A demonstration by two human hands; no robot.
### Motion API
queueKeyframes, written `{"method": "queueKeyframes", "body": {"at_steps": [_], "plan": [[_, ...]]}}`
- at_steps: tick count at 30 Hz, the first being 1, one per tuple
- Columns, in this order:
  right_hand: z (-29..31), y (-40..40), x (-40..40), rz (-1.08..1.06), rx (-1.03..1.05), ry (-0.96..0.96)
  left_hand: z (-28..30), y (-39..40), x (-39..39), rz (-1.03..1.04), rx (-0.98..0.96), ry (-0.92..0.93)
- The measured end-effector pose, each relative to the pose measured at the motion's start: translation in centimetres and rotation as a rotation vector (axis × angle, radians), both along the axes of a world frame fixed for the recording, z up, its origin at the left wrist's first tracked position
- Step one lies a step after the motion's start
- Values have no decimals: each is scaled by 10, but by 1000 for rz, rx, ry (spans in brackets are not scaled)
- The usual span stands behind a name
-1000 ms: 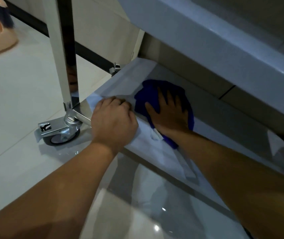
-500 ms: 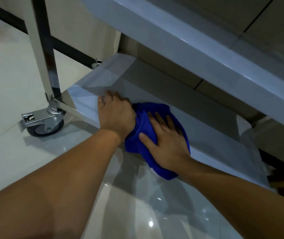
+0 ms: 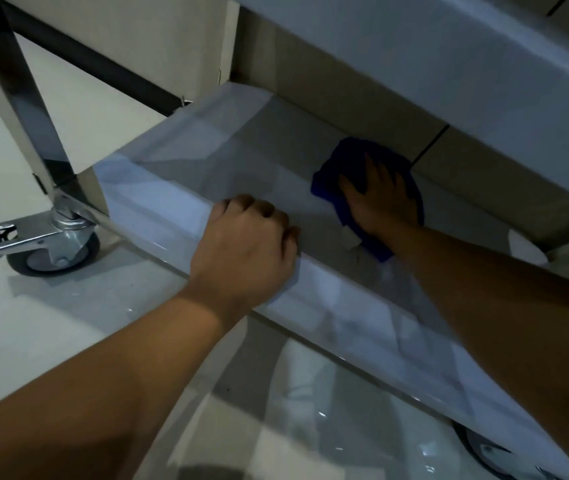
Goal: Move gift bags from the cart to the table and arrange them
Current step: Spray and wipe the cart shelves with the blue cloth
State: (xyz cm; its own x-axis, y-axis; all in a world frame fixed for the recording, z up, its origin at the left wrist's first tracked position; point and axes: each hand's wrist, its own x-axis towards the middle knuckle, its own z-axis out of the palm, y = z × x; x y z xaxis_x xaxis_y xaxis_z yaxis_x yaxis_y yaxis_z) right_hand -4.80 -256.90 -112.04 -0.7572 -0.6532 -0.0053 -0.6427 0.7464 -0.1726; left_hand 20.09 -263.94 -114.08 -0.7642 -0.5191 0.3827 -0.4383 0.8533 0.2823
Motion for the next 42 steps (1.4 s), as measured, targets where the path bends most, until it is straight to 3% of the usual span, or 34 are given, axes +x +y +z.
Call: {"method": "queueKeyframes", "body": {"at_steps": [4,9,23,28,34,37,42], "plan": [[-4,-24,-42,-34,-19,6,0,-1,-2,-6,13,-15],[-3,-23,-38,-57,32,-6,-2,-5,-2,-1,6,1],[16,132,145,70,215,-36,8,0,-2,-14,69,-5],[20,190,178,129,284,-25,28,15,-26,97,92,-221],[10,176,139,-25,114,7,19,62,-37,-4,46,-197],[4,160,97,-143,118,-30,13,82,-47,-68,26,-111],[-2,143,25,-211,70,26,5,113,-61,-200,-62,-129]]}}
